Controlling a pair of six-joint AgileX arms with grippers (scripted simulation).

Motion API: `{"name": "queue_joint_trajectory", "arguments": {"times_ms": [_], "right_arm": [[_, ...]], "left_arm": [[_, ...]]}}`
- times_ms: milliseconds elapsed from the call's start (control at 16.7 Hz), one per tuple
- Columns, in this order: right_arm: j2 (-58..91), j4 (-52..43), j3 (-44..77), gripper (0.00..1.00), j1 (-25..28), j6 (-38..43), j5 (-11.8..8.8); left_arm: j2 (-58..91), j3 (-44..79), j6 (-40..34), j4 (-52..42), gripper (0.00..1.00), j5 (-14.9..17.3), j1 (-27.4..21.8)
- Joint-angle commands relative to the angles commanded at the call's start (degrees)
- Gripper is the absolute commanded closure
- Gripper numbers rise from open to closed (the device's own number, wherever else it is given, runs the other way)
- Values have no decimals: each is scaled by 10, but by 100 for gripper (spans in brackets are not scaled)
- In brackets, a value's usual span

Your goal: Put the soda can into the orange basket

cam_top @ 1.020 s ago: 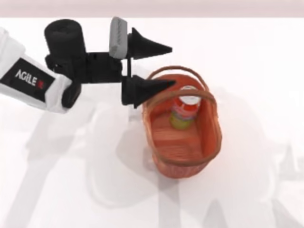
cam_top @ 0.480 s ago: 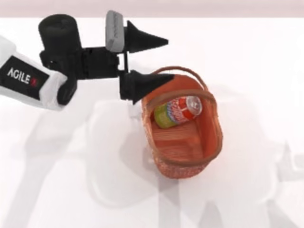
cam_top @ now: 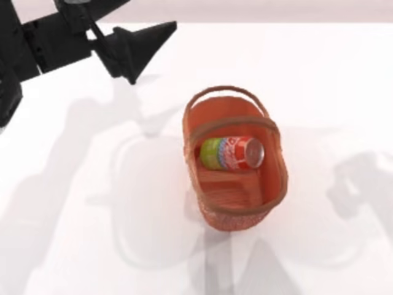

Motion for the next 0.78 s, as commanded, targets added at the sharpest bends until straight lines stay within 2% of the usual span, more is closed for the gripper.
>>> {"name": "queue_joint_trajectory", "arguments": {"times_ms": [480,780], "right_arm": [[497,-332,525,0,143,-218,6],[767,-511,809,0,217,-331,7]], "left_arm": [[-482,-265,-25,-240,0,-265,71],[-758,-413,-5,-356,0,-404,101]]}}
